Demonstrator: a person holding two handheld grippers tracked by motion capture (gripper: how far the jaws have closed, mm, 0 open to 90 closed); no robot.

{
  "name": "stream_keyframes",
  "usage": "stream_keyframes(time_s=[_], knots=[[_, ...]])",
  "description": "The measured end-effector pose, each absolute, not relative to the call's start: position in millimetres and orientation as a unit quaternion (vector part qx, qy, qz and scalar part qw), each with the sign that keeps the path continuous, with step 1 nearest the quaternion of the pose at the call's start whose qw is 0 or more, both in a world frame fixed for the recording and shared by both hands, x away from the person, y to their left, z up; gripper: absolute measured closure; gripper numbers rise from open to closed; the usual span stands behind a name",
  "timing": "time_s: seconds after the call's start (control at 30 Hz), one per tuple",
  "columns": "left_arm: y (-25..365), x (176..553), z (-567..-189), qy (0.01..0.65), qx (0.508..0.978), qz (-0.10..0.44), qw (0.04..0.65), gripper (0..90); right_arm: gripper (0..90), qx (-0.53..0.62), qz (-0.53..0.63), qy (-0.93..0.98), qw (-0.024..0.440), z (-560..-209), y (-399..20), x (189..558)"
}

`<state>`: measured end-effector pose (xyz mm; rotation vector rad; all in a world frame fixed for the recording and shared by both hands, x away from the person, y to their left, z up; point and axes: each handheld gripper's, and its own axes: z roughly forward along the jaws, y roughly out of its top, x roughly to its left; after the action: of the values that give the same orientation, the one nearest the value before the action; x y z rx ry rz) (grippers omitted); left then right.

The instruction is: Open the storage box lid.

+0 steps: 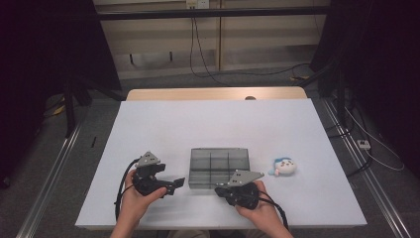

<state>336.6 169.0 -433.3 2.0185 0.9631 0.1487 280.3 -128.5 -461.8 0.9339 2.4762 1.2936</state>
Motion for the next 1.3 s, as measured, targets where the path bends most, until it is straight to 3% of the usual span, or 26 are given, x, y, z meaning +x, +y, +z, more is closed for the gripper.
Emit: stream_keyframes(time_s=[0.17, 1.3], knots=[[170, 338, -434, 0.388, 0.812, 0.057, 0.432, 7.0, 90.0, 0.307, 0.455, 0.828, 0.112, -446, -130, 278], [143, 354, -436, 0.396, 0.802, 0.078, 0.441, 10.9, 90.0, 0.319, 0.483, 0.804, 0.139, -434, -136, 281]])
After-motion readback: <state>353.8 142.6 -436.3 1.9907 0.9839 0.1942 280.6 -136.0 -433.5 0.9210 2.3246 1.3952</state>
